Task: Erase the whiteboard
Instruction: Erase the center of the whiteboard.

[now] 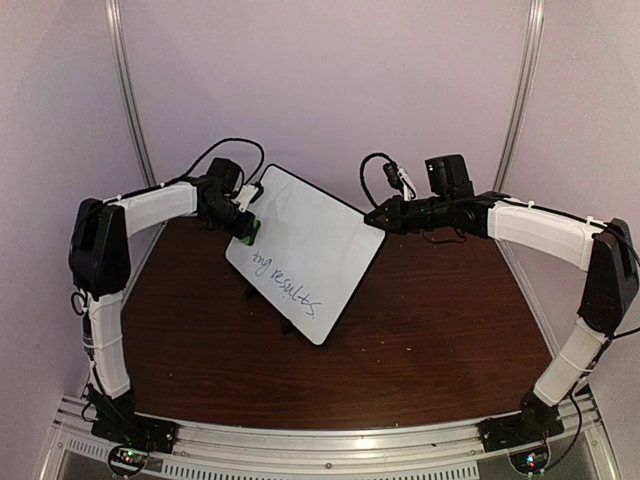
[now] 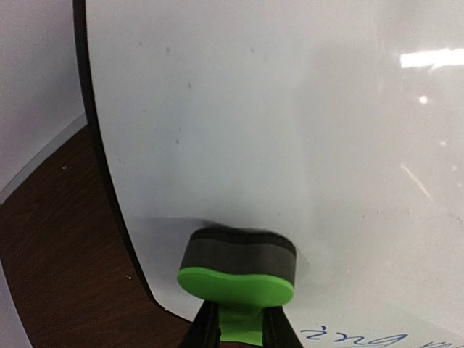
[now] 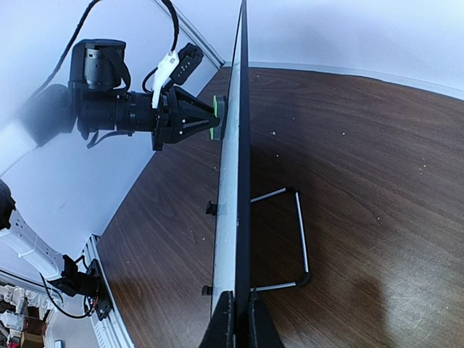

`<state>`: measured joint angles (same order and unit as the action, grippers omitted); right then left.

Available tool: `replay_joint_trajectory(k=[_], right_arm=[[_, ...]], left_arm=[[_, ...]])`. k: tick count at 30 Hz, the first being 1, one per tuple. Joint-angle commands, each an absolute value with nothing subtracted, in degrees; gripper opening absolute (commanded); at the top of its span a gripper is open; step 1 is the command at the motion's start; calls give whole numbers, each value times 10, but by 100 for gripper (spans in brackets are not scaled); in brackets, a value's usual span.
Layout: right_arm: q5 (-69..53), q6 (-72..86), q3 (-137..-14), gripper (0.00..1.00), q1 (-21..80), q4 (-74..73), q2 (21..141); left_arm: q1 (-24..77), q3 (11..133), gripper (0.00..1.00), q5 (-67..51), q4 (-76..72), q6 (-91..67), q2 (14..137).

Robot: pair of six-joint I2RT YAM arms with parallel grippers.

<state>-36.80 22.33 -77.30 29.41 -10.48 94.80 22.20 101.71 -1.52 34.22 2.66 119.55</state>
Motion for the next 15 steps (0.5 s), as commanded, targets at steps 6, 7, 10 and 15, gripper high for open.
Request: replay_joint_trajectory(k=[6, 7, 10, 15], right_arm=[[-453, 158, -767, 0, 327, -116, 958], [-452, 158, -767, 0, 328, -116, 958], [-450, 158, -768, 0, 329, -117, 957], [-447, 157, -769, 0, 330, -120, 957]], left_arm=[[233, 857, 0, -42, 334, 20, 1161], [234, 851, 0, -39, 334, 22, 1158], [235, 845, 0, -45, 337, 25, 1152], [254, 865, 0, -41, 343, 38, 1153]])
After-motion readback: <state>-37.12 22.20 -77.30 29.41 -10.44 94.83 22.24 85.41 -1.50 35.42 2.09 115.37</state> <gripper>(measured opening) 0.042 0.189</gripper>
